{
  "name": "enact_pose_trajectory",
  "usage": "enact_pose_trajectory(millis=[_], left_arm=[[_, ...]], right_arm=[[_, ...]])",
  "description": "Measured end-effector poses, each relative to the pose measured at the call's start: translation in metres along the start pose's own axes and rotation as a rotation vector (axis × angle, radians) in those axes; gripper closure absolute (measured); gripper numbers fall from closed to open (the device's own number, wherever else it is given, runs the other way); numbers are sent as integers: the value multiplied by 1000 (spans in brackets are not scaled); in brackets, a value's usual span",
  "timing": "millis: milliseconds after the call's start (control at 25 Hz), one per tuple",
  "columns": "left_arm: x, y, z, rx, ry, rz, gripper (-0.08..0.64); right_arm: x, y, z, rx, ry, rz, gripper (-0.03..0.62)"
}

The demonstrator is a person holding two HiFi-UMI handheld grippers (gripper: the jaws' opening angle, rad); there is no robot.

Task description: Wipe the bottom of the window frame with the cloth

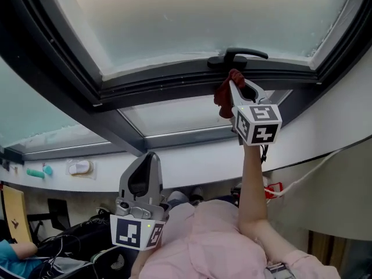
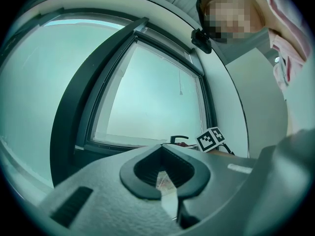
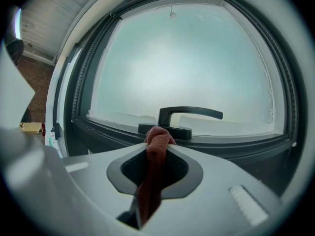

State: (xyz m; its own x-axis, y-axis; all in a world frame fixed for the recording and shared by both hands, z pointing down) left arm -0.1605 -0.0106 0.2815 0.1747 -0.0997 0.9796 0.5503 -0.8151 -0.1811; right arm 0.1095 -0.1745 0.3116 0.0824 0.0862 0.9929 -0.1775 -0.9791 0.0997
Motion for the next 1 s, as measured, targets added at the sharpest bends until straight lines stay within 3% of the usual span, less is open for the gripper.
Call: enact_pose_trajectory(millis=[320, 560, 1000], left_arm=[[3, -16, -11, -1, -6, -13, 560], [1, -14, -8, 46, 6, -51, 560], [5, -21, -19, 110, -6, -112, 560]], right_arm=[[-2, 7, -21, 191, -193, -8, 549], [-1, 1, -16, 204, -139, -4, 549], [-3, 1, -19, 284, -130, -24, 549]])
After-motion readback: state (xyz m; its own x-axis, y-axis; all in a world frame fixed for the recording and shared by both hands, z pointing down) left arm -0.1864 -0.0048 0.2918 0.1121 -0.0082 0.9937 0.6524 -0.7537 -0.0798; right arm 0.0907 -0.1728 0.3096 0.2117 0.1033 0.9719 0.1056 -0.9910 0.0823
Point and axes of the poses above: the fingertips, and each gripper's own axes: y forward along the fingers, z to its right, x out of its underside, the point moved 4 cm from there along -y, backward along the fingers, and after that the axes turned 4 degrees about z, right-handed, at the moved point
